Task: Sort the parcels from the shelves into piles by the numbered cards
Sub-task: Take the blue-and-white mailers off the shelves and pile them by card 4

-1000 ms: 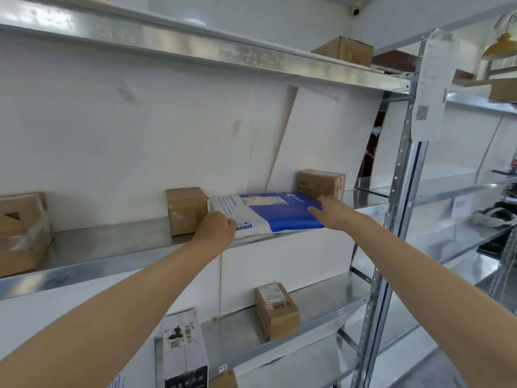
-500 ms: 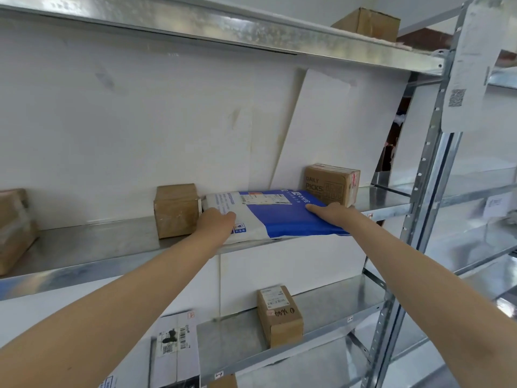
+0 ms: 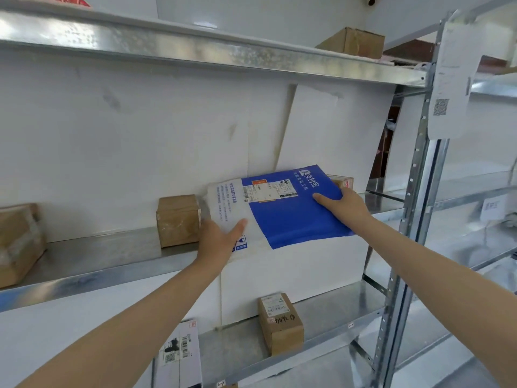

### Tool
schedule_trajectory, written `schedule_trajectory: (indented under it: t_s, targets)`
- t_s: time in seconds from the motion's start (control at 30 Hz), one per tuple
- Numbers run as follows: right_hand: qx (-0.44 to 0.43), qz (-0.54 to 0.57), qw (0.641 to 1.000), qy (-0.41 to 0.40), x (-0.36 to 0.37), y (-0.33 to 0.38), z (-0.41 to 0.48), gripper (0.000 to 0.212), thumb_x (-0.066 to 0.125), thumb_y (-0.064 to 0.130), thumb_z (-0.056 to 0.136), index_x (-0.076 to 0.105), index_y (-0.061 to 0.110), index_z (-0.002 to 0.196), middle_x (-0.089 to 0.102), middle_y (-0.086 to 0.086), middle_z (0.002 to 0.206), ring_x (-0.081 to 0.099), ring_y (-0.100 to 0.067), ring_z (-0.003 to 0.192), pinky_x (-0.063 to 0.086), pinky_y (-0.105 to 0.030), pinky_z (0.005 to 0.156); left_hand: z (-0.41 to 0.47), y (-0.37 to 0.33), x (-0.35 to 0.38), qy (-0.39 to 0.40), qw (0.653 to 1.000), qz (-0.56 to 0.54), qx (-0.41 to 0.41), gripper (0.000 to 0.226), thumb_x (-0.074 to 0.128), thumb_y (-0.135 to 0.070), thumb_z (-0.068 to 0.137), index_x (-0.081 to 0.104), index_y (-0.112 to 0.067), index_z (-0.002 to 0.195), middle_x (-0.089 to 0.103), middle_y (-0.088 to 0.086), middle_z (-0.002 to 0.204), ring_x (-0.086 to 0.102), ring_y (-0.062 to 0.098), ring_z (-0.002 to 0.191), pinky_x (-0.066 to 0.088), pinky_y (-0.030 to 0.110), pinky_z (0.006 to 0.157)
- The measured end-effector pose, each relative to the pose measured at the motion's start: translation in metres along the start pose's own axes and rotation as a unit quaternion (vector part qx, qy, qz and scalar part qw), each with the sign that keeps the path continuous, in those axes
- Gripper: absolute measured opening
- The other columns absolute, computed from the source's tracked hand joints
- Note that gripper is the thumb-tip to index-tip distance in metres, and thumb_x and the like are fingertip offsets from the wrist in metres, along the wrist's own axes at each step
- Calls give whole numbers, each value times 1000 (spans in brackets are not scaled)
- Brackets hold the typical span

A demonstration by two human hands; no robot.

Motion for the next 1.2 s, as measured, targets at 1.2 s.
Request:
schedule_trajectory:
  t_s: [1.2]
  targets:
    - [-55,425,903,-9,29,112,-210,66,57,58,81,55,7,124,70,-8,115,69,-18,103,55,-36,92,-113,-98,-141,-24,900,-434,-32,47,82,-23,73,65,-20,117,75,3,103,73,22,92,56,46,80]
Point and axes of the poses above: each hand's wrist, its own z-axis towards the middle knuckle, its own x-axis out of the palm, y = z × x, the point moved 1 cm from there along z, towards the middle knuckle
